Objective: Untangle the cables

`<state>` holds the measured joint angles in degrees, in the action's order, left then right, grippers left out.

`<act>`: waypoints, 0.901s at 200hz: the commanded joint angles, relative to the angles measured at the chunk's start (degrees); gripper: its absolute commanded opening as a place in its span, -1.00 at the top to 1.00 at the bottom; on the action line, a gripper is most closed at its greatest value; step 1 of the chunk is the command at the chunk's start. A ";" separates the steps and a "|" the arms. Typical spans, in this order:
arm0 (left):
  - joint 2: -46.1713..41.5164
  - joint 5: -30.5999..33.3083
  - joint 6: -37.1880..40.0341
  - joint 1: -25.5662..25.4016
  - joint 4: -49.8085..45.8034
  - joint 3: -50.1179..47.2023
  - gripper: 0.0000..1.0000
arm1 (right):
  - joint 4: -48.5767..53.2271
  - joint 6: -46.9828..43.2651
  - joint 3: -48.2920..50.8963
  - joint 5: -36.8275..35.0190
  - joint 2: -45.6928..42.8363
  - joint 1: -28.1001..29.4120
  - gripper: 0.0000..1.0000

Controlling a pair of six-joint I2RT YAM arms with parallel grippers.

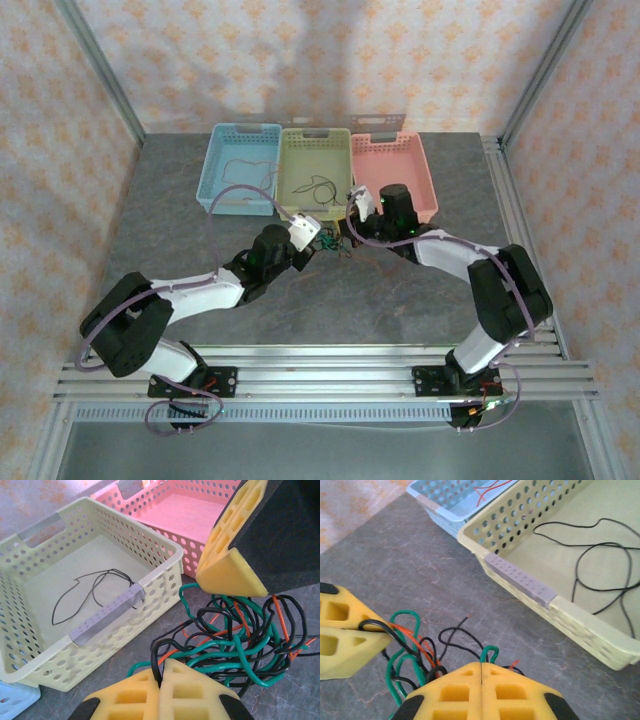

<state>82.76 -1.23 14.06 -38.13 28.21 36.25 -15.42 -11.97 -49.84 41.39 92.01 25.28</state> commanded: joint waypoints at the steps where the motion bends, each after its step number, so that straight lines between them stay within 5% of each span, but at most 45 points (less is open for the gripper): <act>1: -1.94 2.33 0.78 0.42 1.71 -0.90 1.00 | -5.11 1.48 2.88 -8.99 -2.97 -2.21 1.00; 73: -4.38 7.18 -1.02 1.37 3.28 -2.49 1.00 | -19.26 6.07 11.47 -26.65 -8.85 -4.32 1.00; 100: -4.79 2.95 -1.47 1.98 3.93 -3.12 1.00 | -21.72 9.87 11.13 -16.50 -8.35 -5.38 1.00; 116: -4.45 2.29 -1.29 2.01 3.87 -2.94 1.00 | -20.68 11.68 8.92 -6.31 -6.78 -5.13 0.59; 133: -4.37 2.34 -1.21 2.00 3.83 -2.92 1.00 | -17.79 14.01 7.00 -4.10 -6.66 -4.24 0.35; 180: -3.89 1.78 -1.05 1.84 3.42 -2.49 1.00 | 4.52 9.38 -2.93 -2.19 -5.84 -0.02 0.18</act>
<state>79.00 1.45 13.41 -36.25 29.10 33.56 -23.44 -0.10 -47.59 36.25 85.23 23.00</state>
